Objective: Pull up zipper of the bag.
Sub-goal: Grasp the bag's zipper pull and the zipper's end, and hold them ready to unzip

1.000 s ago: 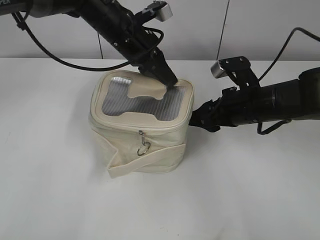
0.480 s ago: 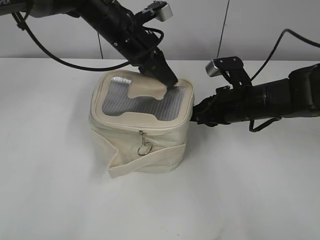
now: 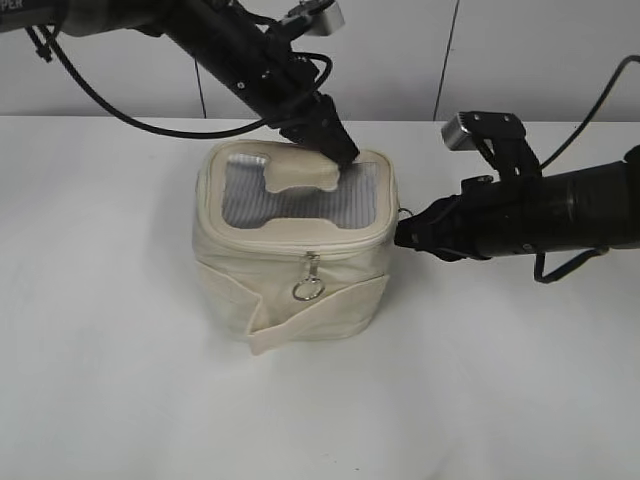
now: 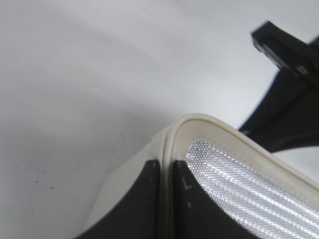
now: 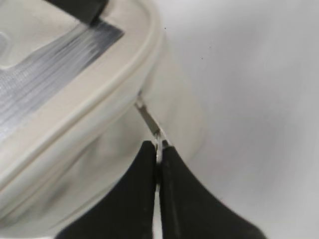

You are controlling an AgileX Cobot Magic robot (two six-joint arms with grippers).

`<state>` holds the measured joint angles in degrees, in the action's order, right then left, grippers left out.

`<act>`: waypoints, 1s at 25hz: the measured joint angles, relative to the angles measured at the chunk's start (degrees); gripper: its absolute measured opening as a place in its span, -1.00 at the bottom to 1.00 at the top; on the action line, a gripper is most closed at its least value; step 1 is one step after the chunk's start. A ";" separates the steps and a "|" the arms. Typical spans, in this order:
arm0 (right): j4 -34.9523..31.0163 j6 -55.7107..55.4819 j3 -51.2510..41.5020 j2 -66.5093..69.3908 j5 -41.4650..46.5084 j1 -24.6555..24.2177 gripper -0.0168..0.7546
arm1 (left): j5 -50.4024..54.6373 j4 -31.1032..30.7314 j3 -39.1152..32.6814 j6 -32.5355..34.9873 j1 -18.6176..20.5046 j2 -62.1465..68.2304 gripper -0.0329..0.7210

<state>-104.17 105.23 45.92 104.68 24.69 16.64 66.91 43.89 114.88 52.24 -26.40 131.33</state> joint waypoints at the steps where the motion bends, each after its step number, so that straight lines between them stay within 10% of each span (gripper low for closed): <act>1: 0.26 -0.46 -1.32 -0.86 -0.13 0.00 -0.93 | -1.25 0.00 0.00 -1.74 0.00 0.00 -0.81; 18: 21.24 -20.31 -9.04 -14.97 2.94 0.00 -0.93 | -7.60 1.15 -0.10 -11.63 -0.56 0.47 -0.82; 25: 19.00 -22.07 -8.91 -15.32 1.52 7.58 -0.93 | -11.36 1.66 -0.41 -16.92 -0.73 0.52 -0.82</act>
<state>-85.17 83.16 37.01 89.36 26.21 24.23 55.55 45.55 114.47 35.32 -27.14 131.85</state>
